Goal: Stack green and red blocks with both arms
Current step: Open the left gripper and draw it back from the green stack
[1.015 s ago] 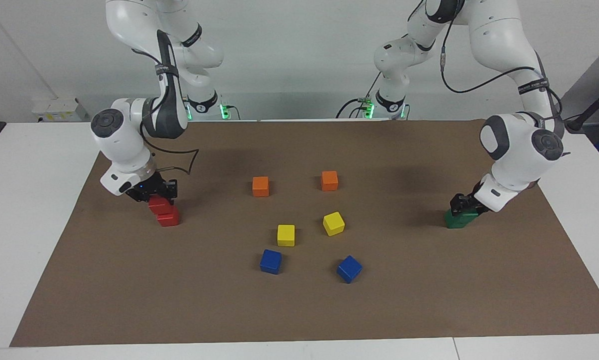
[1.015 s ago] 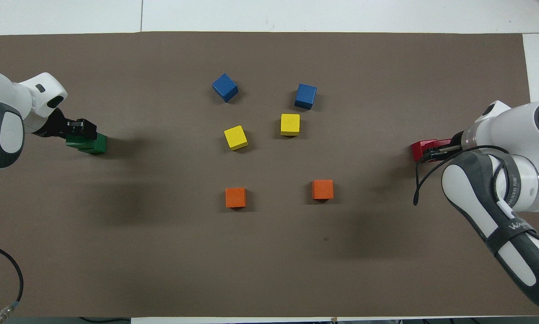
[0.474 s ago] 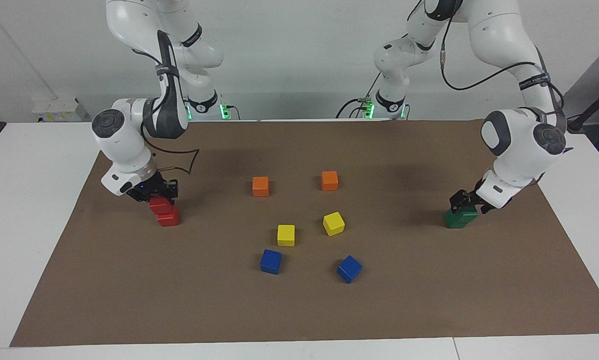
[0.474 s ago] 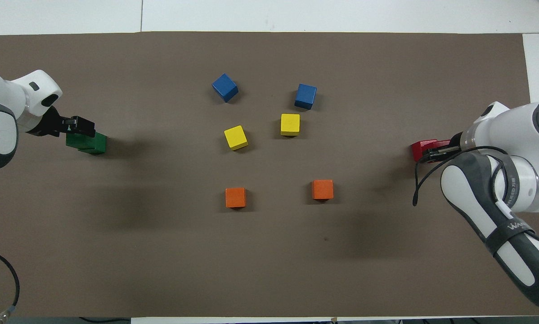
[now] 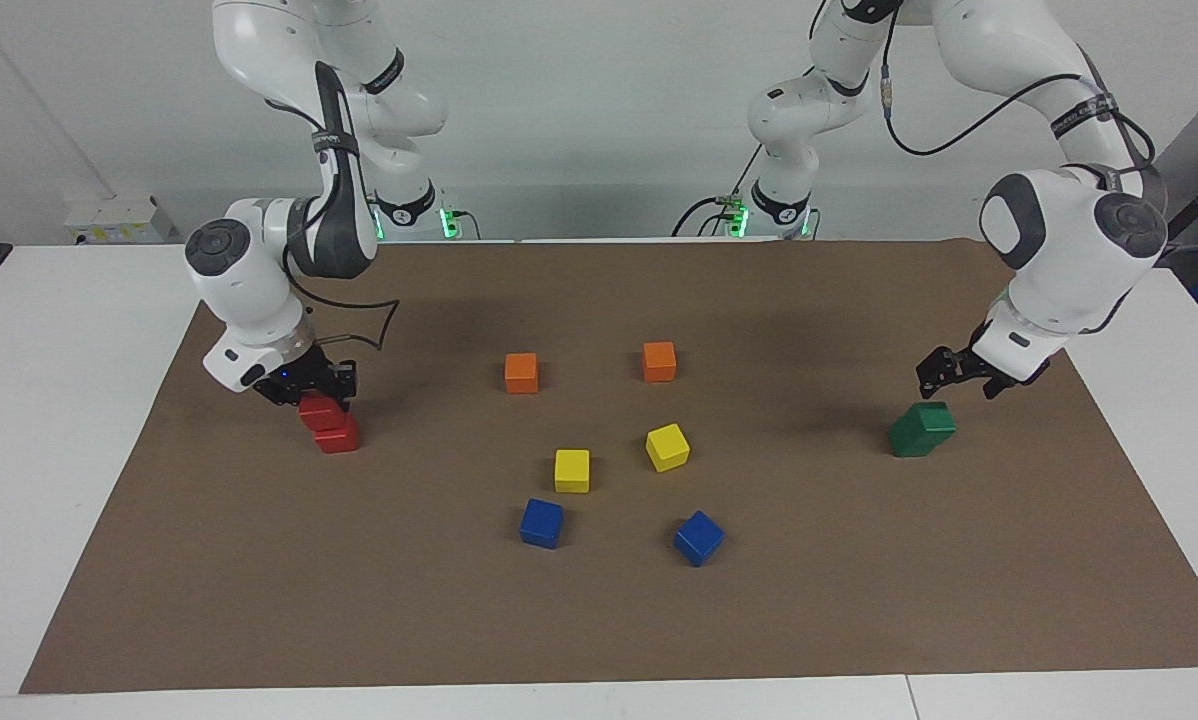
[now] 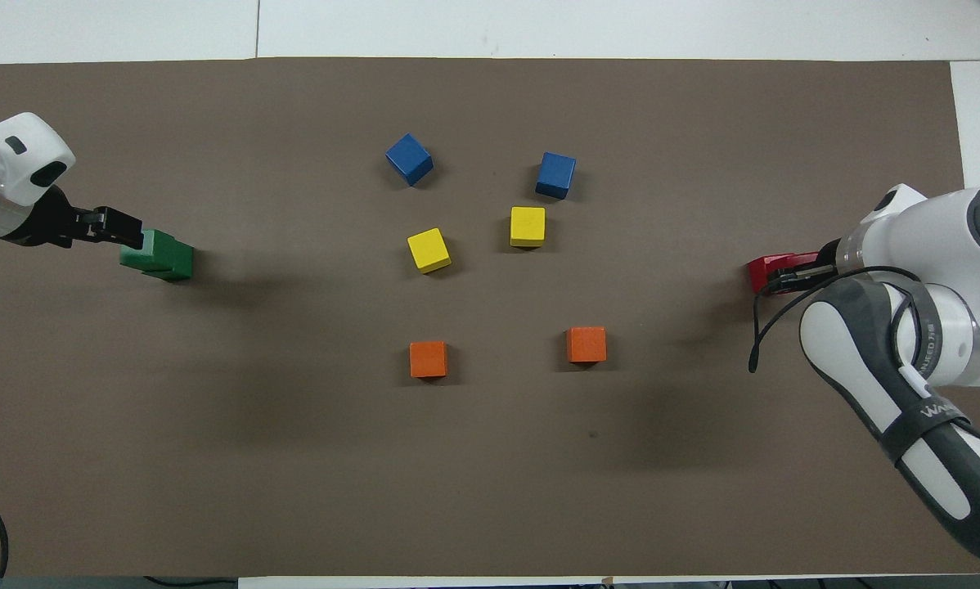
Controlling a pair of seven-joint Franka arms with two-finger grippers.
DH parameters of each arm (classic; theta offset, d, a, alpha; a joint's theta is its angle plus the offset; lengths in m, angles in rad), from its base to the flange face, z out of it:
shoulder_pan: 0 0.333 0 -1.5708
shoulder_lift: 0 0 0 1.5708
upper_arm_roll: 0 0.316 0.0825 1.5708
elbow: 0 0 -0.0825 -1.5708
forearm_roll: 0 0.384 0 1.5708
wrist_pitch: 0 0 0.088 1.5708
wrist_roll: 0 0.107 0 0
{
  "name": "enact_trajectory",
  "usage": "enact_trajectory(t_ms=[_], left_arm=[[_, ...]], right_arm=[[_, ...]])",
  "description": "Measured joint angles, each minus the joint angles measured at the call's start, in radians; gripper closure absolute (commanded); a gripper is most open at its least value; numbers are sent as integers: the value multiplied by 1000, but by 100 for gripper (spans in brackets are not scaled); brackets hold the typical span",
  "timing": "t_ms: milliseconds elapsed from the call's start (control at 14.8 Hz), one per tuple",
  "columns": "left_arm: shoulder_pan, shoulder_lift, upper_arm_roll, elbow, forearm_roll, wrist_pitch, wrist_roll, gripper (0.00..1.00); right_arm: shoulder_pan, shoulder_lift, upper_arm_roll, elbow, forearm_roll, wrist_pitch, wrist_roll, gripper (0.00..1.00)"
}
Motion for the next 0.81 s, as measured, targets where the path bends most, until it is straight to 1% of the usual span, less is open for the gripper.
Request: enact_trajectory(t_ms=[541,677,812], left_arm=[[-3,-208,-13,10,-6,-222,1,0],[-8,-237,-15,14,-28,-267,1,0],[-36,-250,-3,22,-42,-292,1,0]], right_arm=[[1,12,0,-1,0,5,0,100],[3,12,0,-1,0,5,0,100],[3,12,1,-1,0,6,0,100]])
